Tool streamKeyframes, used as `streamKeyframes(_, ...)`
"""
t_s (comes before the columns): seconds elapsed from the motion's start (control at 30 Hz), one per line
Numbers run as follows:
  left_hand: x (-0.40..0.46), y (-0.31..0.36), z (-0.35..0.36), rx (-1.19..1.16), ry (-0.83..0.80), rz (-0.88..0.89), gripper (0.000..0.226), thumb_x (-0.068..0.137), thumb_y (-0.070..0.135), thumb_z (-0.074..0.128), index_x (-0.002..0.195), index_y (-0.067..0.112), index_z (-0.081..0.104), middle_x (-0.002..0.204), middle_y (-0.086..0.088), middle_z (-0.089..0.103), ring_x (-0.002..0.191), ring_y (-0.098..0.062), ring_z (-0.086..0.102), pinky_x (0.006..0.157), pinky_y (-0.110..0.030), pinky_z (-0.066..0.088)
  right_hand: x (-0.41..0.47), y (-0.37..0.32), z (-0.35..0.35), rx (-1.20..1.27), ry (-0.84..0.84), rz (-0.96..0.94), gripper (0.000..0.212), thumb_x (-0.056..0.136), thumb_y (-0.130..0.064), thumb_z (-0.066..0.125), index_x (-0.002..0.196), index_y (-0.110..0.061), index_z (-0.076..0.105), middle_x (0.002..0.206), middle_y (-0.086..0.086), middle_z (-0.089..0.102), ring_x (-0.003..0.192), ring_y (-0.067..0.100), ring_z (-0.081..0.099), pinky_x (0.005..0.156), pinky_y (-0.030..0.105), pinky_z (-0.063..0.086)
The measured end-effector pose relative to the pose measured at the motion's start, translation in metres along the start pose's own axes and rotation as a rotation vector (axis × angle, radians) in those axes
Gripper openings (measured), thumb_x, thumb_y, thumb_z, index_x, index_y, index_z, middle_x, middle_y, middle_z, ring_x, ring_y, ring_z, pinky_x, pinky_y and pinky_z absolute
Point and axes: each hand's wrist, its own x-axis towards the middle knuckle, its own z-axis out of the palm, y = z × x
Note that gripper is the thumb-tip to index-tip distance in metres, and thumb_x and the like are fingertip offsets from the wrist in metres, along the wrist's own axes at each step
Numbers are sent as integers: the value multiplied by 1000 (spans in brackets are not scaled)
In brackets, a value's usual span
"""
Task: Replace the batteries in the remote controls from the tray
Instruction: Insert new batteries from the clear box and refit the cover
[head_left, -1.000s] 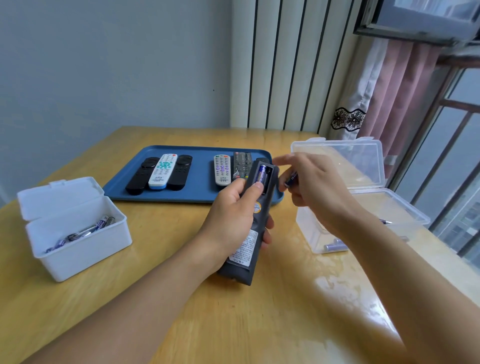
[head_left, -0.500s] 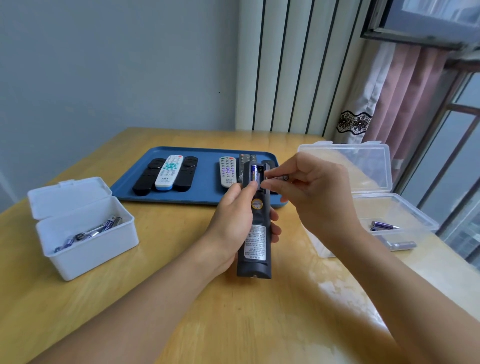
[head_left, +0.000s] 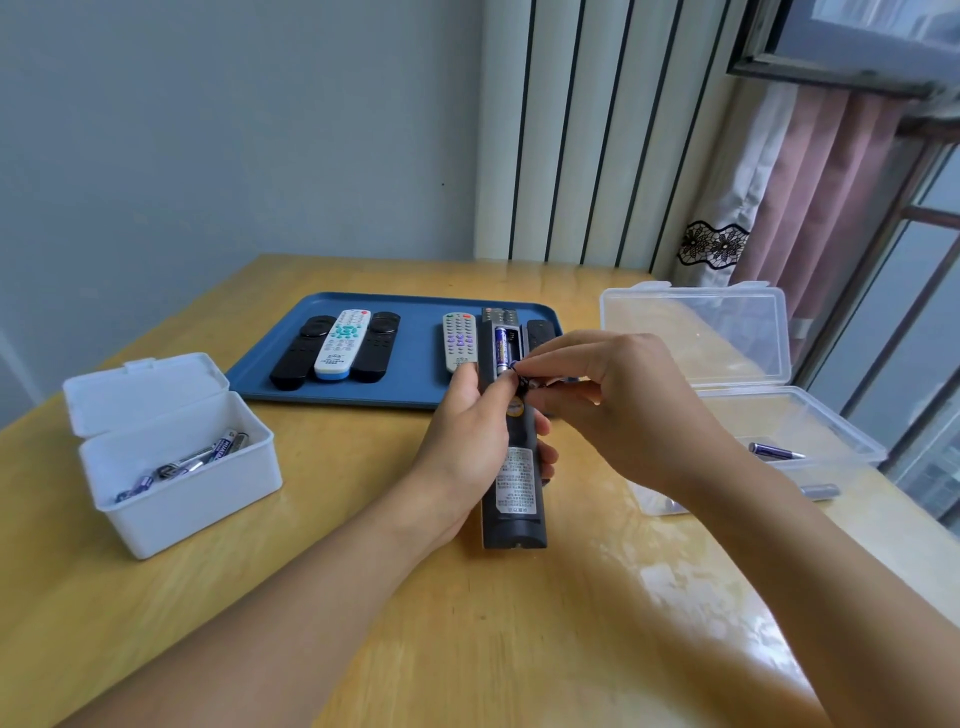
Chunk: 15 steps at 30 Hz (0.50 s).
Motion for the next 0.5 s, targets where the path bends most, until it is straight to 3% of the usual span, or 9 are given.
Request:
streamKeyframes(0.13, -1, -3, 1, 107, -34, 58, 18, 107, 28, 42, 115, 12, 46, 79, -16, 60, 59, -31, 60, 56, -40, 54, -1, 3, 1, -19, 82, -4, 14, 79, -8, 81, 93, -10, 81, 87, 4, 76, 76, 16, 70, 71, 39, 58)
streamKeyframes(0.3, -2, -4, 3, 188, -54, 113, 17, 106, 28, 42, 109, 12, 46, 73, -16, 61, 54, -29, 60, 54, -40, 54, 1, 16, 3, 224, 225, 223, 21, 71, -10, 87, 91, -11, 81, 89, -5, 76, 81, 0, 72, 73, 20, 57)
streamKeyframes(0.5, -3, -3, 1, 154, -87, 114, 19, 104, 31, 49, 112, 15, 48, 73, -13, 62, 54, -29, 62, 54, -39, 55, 2, 15, 9, 191, 183, 206, 12, 82, -12, 80, 94, -13, 82, 95, -5, 72, 82, 8, 69, 75, 28, 58)
